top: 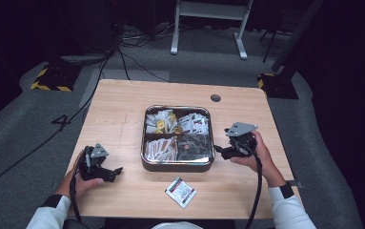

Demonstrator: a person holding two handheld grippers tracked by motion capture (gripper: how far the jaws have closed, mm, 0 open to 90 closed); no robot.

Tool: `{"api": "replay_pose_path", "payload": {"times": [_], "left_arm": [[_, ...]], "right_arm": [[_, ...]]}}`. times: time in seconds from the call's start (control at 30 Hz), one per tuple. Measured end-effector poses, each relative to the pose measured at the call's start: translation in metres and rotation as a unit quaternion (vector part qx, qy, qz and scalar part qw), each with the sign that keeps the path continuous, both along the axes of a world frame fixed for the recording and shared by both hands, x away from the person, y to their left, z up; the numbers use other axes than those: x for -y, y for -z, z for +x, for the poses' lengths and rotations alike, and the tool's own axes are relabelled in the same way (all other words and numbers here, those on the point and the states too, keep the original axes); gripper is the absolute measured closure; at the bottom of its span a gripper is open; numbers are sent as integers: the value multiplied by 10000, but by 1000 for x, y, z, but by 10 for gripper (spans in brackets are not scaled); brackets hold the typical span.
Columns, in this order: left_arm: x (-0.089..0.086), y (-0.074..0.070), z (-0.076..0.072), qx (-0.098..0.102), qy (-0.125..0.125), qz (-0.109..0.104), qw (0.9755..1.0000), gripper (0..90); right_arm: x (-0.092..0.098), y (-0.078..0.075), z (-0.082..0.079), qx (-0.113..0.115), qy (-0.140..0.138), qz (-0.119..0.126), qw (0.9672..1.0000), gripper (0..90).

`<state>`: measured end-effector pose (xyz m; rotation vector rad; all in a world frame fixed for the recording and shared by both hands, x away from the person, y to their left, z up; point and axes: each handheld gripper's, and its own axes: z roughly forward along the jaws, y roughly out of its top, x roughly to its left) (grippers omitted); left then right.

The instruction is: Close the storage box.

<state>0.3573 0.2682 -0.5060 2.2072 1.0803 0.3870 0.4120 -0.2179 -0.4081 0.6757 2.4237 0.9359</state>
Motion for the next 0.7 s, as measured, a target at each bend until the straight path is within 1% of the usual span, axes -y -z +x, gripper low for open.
{"api": "replay_pose_path", "payload": {"times": [0.1,0.17,0.37,0.43,0.5,0.53,0.67,0.7], "left_arm": [[0,0,0,15,-3,0,10000,2],[0,0,0,17,-5,1,10000,2],[0,0,0,1,-1,-1,10000,2],[0,0,0,14,-4,3,10000,2],[0,0,0,17,-6,1,10000,2],[0,0,0,6,1,5,10000,2],[0,0,0,2,-4,0,10000,2],[0,0,0,1,-4,0,10000,2]], "right_arm": [[6,1,-1,-42,33,32,10000,237],[9,3,-3,-16,96,27,9999,237],[21,10,-4,-97,192,39,9998,238],[25,13,-5,-158,254,-18,9996,238],[28,17,-6,-179,271,-25,9995,239],[30,19,-6,-180,274,-72,9994,239],[35,25,-8,-243,339,-104,9991,238],[38,27,-8,-312,345,-109,9989,237]]}}
